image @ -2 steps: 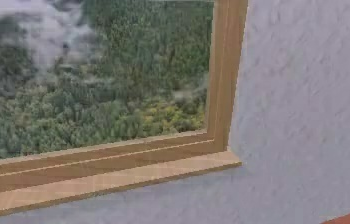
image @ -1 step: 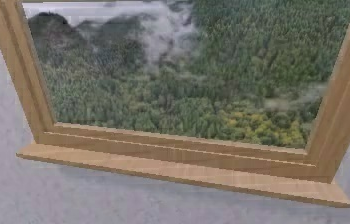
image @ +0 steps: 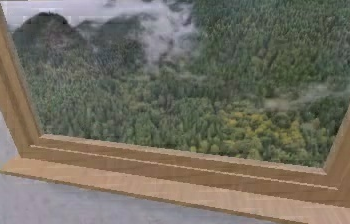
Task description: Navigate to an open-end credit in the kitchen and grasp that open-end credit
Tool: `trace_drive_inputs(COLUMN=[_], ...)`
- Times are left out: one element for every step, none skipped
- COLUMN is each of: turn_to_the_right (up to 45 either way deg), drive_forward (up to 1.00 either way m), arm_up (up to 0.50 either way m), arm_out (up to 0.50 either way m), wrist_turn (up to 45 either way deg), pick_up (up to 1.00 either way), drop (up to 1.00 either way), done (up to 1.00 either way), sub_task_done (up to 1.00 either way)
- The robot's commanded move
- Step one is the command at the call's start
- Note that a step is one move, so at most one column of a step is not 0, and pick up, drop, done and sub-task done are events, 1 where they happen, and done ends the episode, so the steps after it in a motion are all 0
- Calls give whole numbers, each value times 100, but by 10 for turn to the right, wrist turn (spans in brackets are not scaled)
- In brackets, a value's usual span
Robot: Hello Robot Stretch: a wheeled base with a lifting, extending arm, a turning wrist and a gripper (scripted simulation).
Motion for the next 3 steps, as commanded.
trace_drive_inputs(turn_to_the_right=[-420,0,-300], drive_forward=[0,30,0], arm_up=[0,0,0], arm_out=[0,0,0], wrist_turn=[0,0,0], pick_up=[0,0,0], drop=[0,0,0], done=[0,0,0], sub_task_done=[0,0,0])
